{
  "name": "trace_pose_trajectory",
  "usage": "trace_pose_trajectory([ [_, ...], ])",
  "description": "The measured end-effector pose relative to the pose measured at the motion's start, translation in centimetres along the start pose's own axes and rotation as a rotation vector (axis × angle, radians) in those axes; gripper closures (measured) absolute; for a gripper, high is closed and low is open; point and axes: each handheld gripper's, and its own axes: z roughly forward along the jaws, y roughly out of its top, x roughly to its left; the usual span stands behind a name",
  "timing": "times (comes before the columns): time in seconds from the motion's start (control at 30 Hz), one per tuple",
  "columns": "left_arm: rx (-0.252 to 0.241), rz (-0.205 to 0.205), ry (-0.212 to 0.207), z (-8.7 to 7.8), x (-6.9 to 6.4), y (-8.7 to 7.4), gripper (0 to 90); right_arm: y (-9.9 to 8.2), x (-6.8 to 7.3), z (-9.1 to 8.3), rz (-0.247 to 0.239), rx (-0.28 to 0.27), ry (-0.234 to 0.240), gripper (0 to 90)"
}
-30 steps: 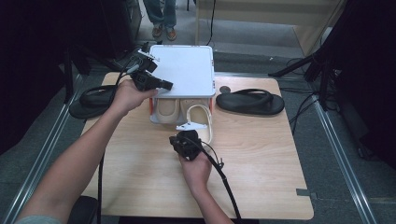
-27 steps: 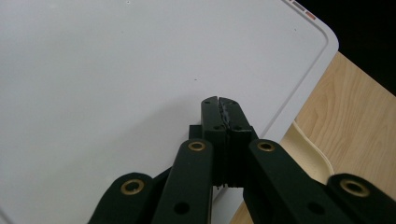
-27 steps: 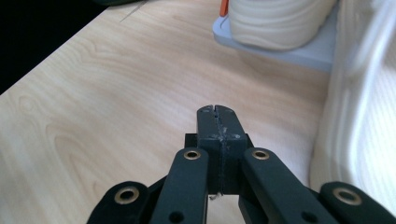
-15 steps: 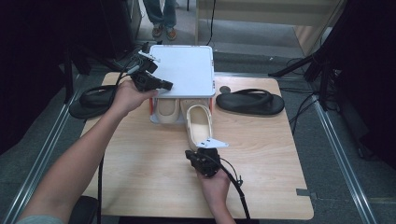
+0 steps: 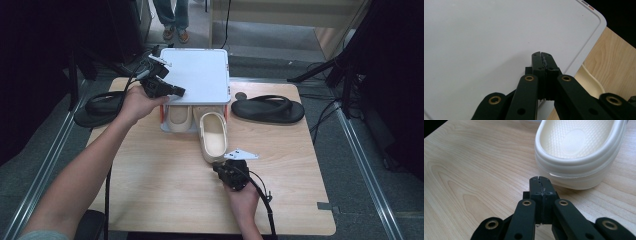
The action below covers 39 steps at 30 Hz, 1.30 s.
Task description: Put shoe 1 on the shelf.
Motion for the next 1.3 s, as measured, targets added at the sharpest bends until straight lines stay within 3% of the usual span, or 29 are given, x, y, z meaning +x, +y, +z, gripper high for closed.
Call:
trace_pose_trajectory([
  [0.23,-0.002,-0.007,-0.011,0.0,0.1,0.0,90.0,0.2,-0.8,0.0,-0.012,0.011,-0.029,90.0],
  [0.5,-0.010,-0.019,-0.012,0.0,0.2,-0.2,90.0,1.0,-0.9,0.9,-0.026,0.024,-0.019,90.0],
  [0.83,-0.008,-0.025,-0.017,0.0,0.2,-0.2,90.0,3.4,-0.9,2.3,-0.032,0.014,-0.016,90.0],
  [0.97,-0.005,-0.015,-0.012,0.0,0.2,-0.1,90.0,4.2,-1.2,3.0,-0.009,0.011,0.002,90.0],
  [1.3,-0.006,-0.012,-0.019,0.0,0.3,-0.1,90.0,6.3,-1.4,4.8,-0.021,0.032,-0.033,90.0],
])
